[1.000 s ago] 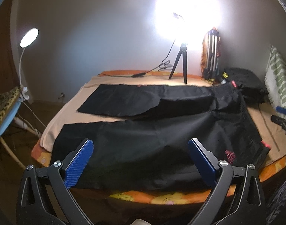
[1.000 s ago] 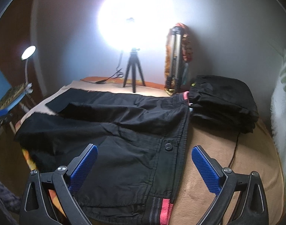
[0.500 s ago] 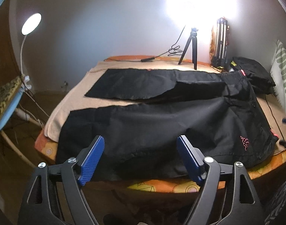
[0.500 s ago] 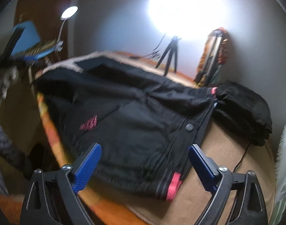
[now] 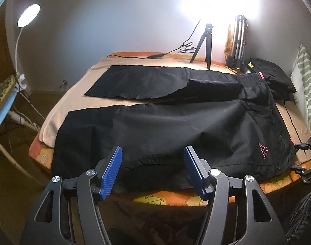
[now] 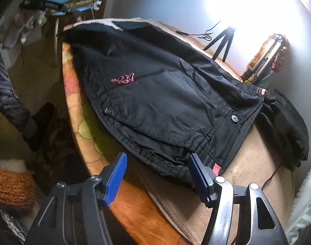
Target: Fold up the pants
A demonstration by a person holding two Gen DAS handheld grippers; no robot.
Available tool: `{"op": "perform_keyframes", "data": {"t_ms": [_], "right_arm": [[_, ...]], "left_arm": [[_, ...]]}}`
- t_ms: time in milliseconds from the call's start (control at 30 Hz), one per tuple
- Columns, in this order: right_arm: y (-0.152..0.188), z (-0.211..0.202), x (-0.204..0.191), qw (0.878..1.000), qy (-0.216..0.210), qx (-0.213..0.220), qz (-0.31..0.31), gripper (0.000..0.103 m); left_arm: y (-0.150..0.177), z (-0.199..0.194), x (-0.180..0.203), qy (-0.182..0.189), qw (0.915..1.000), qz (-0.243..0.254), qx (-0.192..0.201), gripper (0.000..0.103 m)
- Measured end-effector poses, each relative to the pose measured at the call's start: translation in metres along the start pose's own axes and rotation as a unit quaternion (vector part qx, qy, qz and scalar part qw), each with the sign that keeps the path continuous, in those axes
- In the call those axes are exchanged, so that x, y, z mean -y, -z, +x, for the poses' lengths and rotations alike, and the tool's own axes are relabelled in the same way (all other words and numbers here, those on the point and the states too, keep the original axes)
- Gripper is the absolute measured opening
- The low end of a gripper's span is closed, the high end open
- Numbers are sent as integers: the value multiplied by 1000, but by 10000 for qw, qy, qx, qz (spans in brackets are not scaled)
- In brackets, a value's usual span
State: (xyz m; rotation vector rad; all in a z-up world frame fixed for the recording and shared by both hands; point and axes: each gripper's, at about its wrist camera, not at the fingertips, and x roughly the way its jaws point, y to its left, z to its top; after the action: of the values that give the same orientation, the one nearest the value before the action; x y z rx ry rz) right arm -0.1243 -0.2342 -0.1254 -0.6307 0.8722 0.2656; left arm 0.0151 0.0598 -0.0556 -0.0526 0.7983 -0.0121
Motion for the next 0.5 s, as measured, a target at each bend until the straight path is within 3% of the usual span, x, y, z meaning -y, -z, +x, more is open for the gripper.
{"op": "perform_keyframes", "data": {"t_ms": [267, 500], "right_arm": [[-15, 13, -24, 9977, 173, 48, -650, 61], [-26, 12, -11, 9993, -207, 115, -286, 37]], "left_arm": [[-3, -5, -16, -86, 9998, -180, 38, 62], [-4, -15, -30, -252, 9994, -199, 126, 62]]}}
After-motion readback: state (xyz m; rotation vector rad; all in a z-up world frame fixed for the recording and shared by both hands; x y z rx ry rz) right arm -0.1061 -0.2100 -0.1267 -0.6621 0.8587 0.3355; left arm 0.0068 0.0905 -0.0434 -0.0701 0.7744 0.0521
